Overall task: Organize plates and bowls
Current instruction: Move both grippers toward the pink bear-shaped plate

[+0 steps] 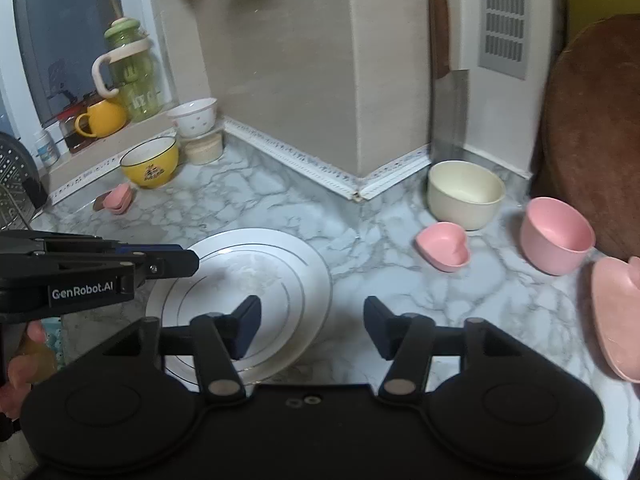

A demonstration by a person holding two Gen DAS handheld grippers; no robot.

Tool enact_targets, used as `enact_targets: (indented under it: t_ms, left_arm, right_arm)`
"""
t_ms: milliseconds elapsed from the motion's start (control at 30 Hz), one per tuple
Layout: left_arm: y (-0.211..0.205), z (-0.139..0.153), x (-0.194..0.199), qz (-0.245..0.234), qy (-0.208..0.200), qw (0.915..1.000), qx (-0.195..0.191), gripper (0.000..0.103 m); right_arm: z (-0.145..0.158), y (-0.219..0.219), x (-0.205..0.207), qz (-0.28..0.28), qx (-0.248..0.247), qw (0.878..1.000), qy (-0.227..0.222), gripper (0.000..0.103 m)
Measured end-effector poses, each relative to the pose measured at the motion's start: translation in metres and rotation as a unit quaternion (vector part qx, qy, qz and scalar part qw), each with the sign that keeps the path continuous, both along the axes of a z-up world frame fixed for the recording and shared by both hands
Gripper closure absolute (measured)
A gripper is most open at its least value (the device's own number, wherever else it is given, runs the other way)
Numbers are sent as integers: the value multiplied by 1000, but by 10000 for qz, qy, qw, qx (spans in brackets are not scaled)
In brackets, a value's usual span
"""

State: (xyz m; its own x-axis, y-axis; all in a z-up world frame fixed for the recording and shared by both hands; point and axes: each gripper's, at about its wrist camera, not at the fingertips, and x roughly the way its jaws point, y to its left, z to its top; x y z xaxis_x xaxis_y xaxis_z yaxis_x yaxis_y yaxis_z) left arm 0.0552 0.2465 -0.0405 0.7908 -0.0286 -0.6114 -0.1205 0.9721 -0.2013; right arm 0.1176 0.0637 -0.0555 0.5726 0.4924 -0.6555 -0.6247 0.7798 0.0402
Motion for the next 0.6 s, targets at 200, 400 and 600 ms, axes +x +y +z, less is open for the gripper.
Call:
enact_targets:
  t_ms: [200,400,600]
  left_arm:
    - [-10,4,-2,-48,-184,9998,53,38]
    - [-22,13,1,-145,-446,9987,186,24]
    - [-34,13,14,-150,-502,9982,282,22]
  right_arm:
    - [4,-14,-6,-152,66,9998,-105,30]
    - [14,-27,-9,-265,89,9984,-484,3]
    - [17,-44,-1,-540,67,9959,-719,0]
